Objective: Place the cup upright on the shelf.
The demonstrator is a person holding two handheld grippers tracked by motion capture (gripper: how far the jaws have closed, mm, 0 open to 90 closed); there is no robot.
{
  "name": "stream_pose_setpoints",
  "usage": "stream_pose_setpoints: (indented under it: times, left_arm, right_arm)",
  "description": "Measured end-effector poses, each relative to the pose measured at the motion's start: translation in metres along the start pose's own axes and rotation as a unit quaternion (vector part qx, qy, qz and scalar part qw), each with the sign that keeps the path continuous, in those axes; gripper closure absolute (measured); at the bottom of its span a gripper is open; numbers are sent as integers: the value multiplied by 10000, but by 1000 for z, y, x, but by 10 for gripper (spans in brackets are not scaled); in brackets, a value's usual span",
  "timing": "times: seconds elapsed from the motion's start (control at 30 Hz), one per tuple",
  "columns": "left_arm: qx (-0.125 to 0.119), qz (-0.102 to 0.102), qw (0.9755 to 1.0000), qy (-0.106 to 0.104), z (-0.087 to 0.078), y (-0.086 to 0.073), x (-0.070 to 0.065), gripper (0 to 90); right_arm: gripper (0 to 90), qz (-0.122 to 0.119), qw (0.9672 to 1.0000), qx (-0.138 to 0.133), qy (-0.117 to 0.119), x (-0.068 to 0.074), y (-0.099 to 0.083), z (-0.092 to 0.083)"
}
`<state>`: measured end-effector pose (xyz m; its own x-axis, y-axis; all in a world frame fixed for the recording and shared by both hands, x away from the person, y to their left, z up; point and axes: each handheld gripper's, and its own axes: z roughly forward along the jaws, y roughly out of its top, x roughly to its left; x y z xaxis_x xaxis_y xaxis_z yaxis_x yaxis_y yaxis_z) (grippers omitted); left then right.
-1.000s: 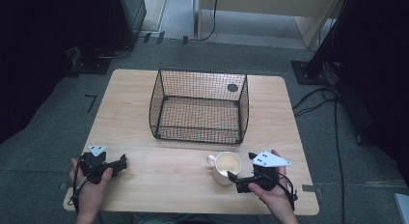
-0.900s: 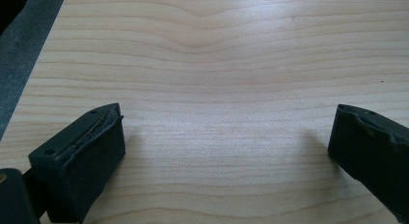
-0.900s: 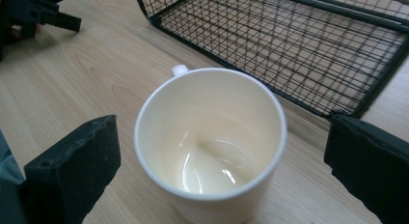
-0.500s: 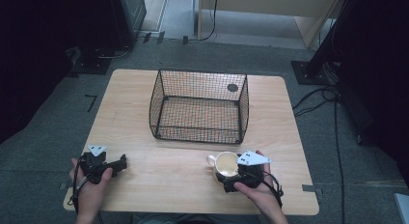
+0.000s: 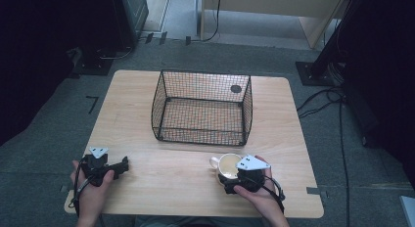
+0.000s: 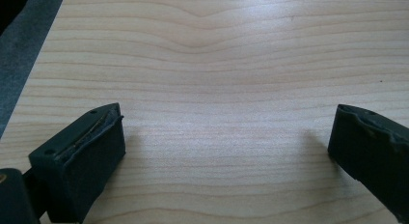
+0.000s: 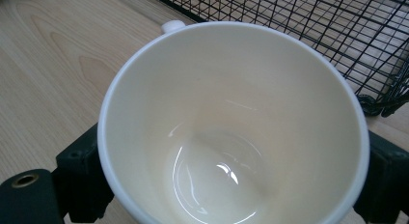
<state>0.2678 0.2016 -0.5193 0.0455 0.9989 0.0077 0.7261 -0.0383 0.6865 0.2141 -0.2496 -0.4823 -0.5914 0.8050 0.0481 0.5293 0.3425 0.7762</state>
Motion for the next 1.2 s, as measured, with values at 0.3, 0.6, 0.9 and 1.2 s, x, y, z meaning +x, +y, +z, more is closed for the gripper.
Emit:
stream_pose_setpoints:
  times: [0.3,0.6,0.9,1.2]
  left_arm:
    - [0,12,10000,-8,0,0,0,0]
    - [-1,28,10000,-23,0,0,0,0]
    - [1,39,10000,-31,0,0,0,0]
    - [-2,36,10000,-33,0,0,0,0]
  right_arm:
    - [93,-83,9999,-75,31,6,9,-7]
    - [94,-191,9997,-69,130,13,19,-6]
    - [94,-95,9991,-316,283,11,31,-11]
    - [94,-66,9987,-445,258,10,48,-15]
